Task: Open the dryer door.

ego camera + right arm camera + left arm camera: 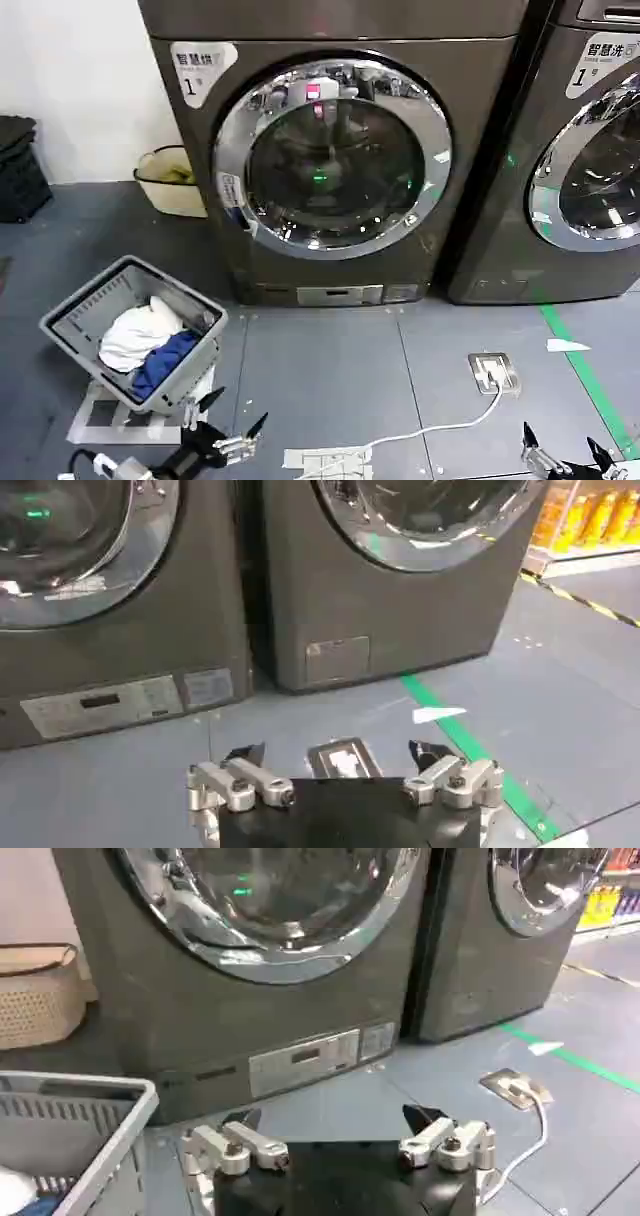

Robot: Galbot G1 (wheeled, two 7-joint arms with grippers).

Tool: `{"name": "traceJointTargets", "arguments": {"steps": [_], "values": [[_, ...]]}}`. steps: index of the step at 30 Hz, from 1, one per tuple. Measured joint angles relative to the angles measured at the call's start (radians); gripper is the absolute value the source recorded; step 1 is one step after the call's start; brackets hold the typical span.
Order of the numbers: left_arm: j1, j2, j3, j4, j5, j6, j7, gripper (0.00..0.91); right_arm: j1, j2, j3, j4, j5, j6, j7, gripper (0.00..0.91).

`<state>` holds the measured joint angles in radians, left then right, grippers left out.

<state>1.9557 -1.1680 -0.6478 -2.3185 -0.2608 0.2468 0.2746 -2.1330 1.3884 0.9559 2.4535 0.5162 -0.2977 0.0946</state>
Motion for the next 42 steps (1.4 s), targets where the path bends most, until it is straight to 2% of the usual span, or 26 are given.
{"name": "traceJointTargets", "arguments": {"steps": [10, 15, 33, 42], "values": [[-0.008, -0.005, 0.006, -0.005, 0.0, 0.003, 0.001, 0.907, 0.078, -0.06, -0.001, -0.036, 0.017, 0.056, -0.092, 0.907], [-0.014, -0.006, 0.009, -0.007, 0.007, 0.003, 0.002, 0.907, 0.143, -0.118, -0.015, -0.065, 0.046, 0.06, -0.131, 0.907], [-0.019, -0.018, 0.021, -0.015, 0.028, -0.004, 0.005, 0.907, 0.477, -0.393, -0.151, -0.213, 0.136, 0.05, -0.146, 0.907], [-0.014, -0.033, 0.031, -0.018, 0.047, -0.016, 0.006, 0.907, 0.632, -0.507, -0.262, -0.282, 0.153, 0.084, -0.179, 0.907]]}}
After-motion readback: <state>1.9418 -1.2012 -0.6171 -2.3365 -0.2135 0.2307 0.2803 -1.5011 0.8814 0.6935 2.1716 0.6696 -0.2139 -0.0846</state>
